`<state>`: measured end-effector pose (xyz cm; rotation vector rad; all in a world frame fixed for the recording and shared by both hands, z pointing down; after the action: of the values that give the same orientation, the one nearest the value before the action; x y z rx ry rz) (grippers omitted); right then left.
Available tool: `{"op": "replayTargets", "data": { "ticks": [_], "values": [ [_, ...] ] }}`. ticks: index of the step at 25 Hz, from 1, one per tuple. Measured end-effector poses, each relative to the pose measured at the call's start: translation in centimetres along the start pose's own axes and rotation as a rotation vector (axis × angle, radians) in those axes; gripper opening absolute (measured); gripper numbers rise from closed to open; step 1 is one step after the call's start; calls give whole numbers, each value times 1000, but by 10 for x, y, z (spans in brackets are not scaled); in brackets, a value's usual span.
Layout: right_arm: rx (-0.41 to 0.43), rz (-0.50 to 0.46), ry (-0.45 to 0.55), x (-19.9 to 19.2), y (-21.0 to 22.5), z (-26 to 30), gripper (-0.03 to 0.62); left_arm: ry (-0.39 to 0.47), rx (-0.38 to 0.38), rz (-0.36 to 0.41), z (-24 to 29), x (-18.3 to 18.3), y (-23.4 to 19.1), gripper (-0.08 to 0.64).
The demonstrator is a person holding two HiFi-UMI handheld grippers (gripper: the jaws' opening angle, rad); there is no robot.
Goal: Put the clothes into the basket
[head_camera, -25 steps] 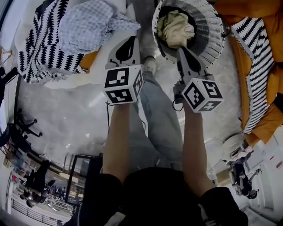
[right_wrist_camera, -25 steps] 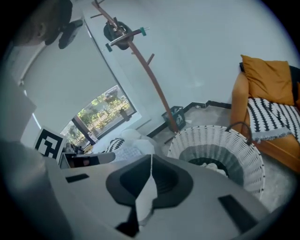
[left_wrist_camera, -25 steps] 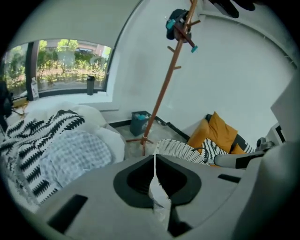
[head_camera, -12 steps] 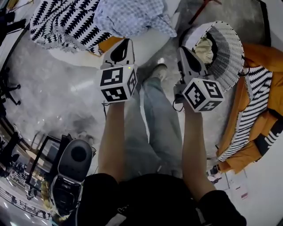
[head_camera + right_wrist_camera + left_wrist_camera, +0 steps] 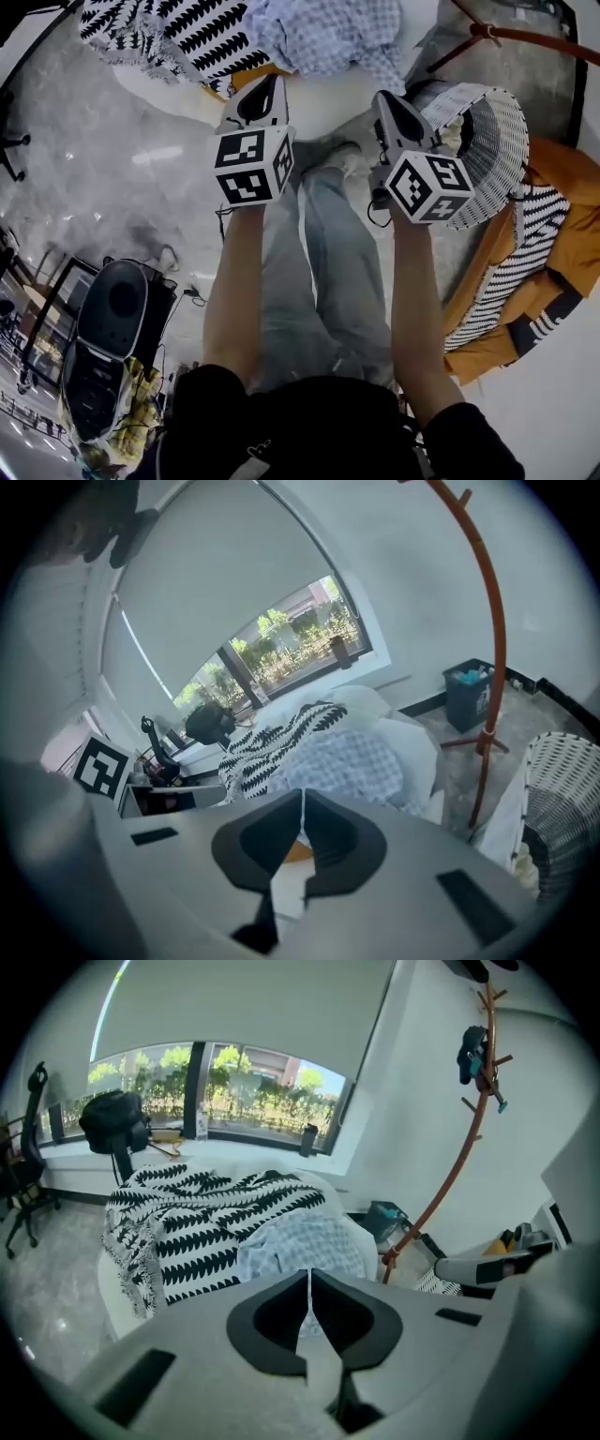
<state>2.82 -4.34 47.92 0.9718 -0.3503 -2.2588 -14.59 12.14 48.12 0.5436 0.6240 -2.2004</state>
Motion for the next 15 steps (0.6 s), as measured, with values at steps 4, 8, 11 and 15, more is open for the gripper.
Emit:
{"op": "replayTargets", "data": {
  "ticks": [4,8,11,15],
  "values": [
    [9,-44,-58,-2,-6,23,17,-3,15,-43,7,-6,-9,17],
    [1,-77,-83,-1,-12,61,17,-11,11,-58,31,-4,-33,17],
    [-12,-94,-103,-4,-9,85,17,-19,6,-56,47,-6,-47,17],
    [-46,-124,-129,-4,-1,116,33,-40,-14,-57,71,-8,-68,18]
  ]
}}
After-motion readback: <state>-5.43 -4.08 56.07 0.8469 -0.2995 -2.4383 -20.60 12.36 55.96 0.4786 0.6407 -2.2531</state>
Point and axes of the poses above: the fingertips, and each gripper's own axes: z forward along the fingers, y to its right, x out of its top, the point moved 10 cm from there along -z, backward along the fingers, and after that the axes turned 6 degrees about -y, right-handed, at the moved point
